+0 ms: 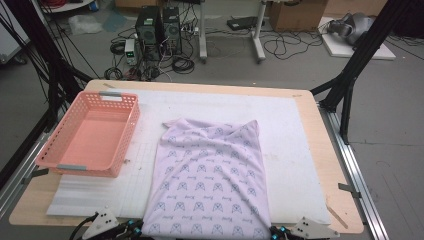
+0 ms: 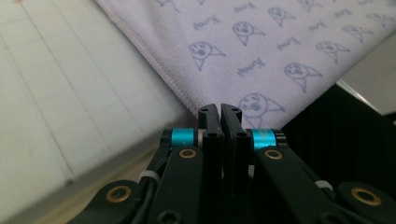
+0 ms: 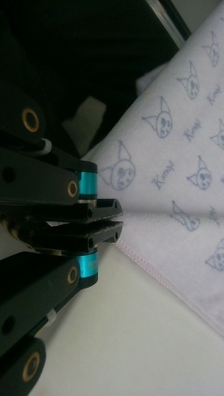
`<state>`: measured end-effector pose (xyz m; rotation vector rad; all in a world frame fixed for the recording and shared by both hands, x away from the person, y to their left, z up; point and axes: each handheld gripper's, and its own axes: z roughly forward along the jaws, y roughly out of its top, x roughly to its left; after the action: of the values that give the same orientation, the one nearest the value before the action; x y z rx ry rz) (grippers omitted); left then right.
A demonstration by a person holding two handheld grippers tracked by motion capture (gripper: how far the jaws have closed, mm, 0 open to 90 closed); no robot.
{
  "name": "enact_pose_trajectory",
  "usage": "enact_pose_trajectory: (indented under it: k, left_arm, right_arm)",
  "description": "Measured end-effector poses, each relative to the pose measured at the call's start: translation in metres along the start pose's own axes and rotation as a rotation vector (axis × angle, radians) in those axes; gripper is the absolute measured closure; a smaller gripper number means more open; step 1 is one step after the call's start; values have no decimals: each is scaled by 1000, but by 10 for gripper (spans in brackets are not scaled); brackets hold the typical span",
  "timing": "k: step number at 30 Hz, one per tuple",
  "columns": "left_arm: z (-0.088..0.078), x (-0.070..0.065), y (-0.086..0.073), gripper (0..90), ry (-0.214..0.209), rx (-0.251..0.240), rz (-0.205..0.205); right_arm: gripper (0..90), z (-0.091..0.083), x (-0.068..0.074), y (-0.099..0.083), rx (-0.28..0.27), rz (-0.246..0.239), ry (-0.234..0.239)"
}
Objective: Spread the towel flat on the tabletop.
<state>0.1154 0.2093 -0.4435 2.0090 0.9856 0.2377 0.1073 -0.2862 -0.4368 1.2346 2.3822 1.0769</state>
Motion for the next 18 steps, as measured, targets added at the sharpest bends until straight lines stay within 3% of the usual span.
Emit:
enact_pose_trajectory:
  k: [4,6,8,9,12,15,18]
  left_arm:
    - [-10,-7,-11,864,-34,18,11]
    - [-7,-6,-10,767,-32,21,18]
    - [-1,-1,-3,573,-6,-14,0]
    - [1,1,2,558,1,-44,-3]
    - [9,12,17,531,36,-125,-34]
    - [25,26,30,529,63,-148,-71]
    - [42,34,39,523,83,-127,-82]
  right_arm:
    - [867,-8,8,-7,41,-2,42]
    - [808,-13,11,-7,34,2,64]
    - [708,-13,7,-3,-21,20,45]
    - [665,-11,4,0,-50,39,39]
    - [655,-1,-2,13,-109,41,-12]
    - [655,17,-9,24,-113,49,-65]
    - [654,34,-18,34,-108,50,-115]
